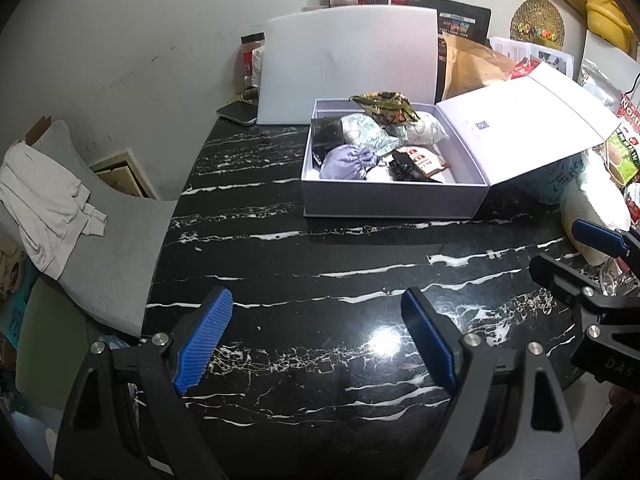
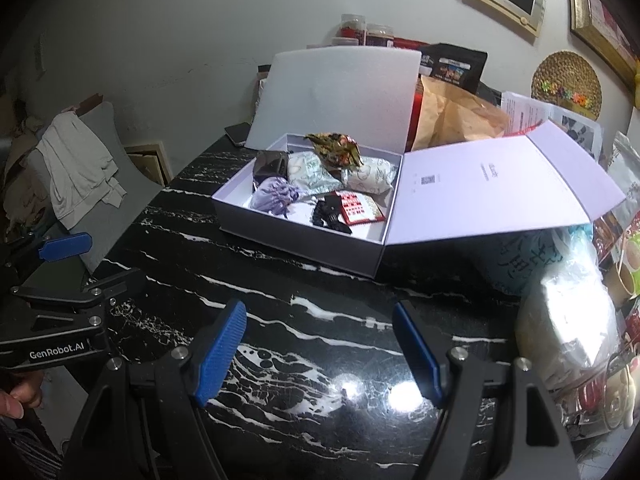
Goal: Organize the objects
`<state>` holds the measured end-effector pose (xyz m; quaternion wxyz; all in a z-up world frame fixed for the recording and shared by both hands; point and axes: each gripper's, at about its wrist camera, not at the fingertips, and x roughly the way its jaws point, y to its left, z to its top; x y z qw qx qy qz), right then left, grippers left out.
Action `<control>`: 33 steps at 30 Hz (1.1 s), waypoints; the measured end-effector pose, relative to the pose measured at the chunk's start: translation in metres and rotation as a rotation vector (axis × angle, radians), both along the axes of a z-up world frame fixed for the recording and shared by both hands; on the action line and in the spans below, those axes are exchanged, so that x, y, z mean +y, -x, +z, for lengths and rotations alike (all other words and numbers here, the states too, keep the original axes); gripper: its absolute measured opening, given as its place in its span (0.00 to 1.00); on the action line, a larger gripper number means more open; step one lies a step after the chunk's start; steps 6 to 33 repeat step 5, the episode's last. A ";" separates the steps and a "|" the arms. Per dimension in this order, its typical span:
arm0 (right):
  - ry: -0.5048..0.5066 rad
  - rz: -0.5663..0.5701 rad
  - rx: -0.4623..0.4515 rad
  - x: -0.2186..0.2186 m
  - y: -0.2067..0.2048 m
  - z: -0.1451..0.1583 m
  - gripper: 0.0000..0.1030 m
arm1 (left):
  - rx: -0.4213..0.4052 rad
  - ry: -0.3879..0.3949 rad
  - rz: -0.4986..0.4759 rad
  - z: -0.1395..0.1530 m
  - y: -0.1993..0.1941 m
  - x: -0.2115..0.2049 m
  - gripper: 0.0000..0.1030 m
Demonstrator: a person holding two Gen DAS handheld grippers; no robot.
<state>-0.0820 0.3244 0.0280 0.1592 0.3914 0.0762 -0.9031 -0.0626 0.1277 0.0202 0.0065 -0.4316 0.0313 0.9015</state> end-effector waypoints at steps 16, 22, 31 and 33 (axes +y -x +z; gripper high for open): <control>0.041 -0.057 -0.002 0.015 0.001 -0.009 0.74 | -0.027 -0.053 0.002 -0.015 0.004 0.009 0.83; 0.041 -0.057 -0.002 0.015 0.001 -0.009 0.74 | -0.027 -0.053 0.002 -0.015 0.004 0.009 0.83; 0.041 -0.057 -0.002 0.015 0.001 -0.009 0.74 | -0.027 -0.053 0.002 -0.015 0.004 0.009 0.83; 0.041 -0.057 -0.002 0.015 0.001 -0.009 0.74 | -0.027 -0.053 0.002 -0.015 0.004 0.009 0.83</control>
